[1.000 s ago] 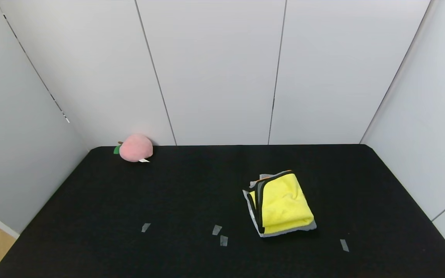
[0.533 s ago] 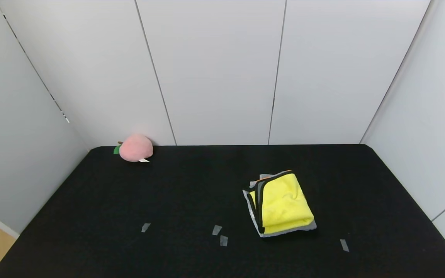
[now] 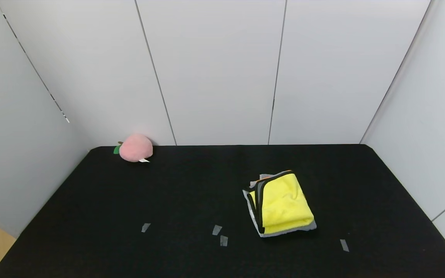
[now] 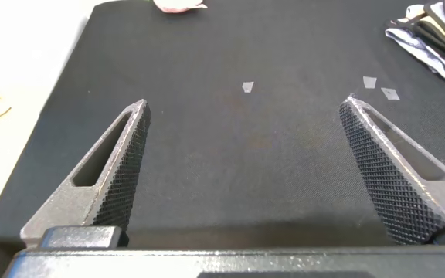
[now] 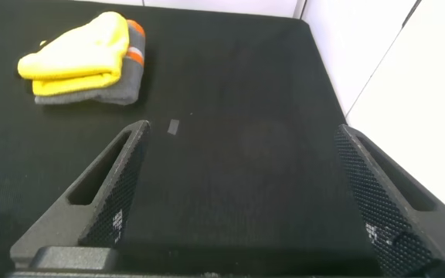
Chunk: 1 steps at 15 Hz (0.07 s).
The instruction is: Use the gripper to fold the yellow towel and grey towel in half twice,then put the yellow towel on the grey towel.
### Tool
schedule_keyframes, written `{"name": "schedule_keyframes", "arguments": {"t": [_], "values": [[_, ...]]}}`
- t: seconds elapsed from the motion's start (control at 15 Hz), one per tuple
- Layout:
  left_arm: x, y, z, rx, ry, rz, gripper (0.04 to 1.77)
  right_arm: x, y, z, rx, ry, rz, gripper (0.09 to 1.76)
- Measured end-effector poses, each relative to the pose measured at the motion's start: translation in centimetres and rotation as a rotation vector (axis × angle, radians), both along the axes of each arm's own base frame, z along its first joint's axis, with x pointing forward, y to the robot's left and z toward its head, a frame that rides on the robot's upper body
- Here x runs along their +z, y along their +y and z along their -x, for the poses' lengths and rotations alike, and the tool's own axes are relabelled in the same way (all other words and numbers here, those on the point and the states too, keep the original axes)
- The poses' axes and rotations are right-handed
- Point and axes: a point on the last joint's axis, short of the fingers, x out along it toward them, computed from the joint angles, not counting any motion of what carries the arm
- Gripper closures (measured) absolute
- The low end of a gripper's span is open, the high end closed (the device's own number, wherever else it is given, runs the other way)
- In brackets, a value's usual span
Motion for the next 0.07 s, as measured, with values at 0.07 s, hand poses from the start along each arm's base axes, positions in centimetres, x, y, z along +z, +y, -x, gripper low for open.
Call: {"name": "schedule_keyframes", "arguments": {"t": [0.07], "values": [[0.0, 0.0, 0.0, 0.001, 0.0, 0.0, 0.09, 0.01, 0.0, 0.0, 0.0, -0.001, 0.0, 0.14]]}}
